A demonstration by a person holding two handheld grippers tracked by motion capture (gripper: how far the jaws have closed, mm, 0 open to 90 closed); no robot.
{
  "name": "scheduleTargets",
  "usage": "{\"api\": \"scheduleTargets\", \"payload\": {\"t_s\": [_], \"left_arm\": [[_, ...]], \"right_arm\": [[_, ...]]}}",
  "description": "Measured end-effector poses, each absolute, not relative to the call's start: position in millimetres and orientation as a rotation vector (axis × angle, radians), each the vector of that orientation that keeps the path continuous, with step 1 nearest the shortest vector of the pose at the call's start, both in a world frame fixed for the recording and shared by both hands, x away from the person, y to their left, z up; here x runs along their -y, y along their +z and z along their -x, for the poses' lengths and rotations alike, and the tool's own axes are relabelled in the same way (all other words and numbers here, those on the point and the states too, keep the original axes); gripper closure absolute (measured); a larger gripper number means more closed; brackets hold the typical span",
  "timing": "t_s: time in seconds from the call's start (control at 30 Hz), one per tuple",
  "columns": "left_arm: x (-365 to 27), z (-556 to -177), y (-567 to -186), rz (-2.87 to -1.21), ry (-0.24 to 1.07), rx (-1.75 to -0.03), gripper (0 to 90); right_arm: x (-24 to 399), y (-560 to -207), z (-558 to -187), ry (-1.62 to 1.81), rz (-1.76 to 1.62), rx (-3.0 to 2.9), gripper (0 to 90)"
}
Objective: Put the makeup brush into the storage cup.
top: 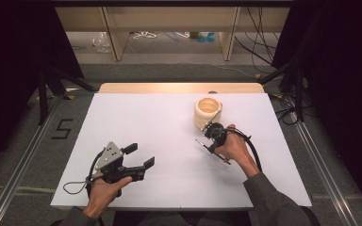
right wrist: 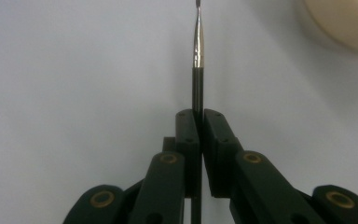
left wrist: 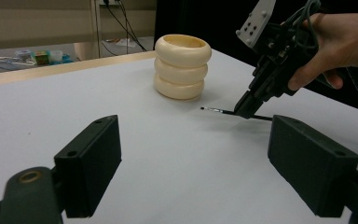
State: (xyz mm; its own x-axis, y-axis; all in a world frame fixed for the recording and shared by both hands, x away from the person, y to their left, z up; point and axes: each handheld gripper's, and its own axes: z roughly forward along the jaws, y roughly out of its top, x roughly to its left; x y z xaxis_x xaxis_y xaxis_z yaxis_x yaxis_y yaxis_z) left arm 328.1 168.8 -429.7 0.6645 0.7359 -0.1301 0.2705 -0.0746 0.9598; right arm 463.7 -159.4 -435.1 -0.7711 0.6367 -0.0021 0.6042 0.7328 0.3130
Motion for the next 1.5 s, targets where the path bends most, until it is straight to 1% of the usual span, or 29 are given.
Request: {"api": "scheduleTargets", "payload": {"t_s": [0.5,0.77,0.8,0.87,1.07,1.5], "left_arm": [[-170,-328,-430,-1.654,0.474,-0.835,17.0],[-170,-328,-430,-1.652,0.470,-0.840,17.0],[-170,-328,-430,-1.654,0.474,-0.836,17.0],[-170,-328,-430,-1.654,0.474,-0.837,17.0],[-169,-328,-430,-1.651,0.467,-0.844,17.0],[-171,-329,-430,-1.653,0.475,-0.844,17.0]], "right_arm": [[179,-401,-467,0.795,-0.956,-2.662,85.6],[184,-392,-469,0.975,-0.907,-2.560,85.7],[186,-390,-468,1.040,-0.921,-2.519,85.6],[187,-388,-469,1.048,-0.915,-2.527,85.6],[195,-381,-472,1.215,-0.937,-2.436,85.7],[205,-369,-481,1.395,-0.910,-2.270,85.6]]}}
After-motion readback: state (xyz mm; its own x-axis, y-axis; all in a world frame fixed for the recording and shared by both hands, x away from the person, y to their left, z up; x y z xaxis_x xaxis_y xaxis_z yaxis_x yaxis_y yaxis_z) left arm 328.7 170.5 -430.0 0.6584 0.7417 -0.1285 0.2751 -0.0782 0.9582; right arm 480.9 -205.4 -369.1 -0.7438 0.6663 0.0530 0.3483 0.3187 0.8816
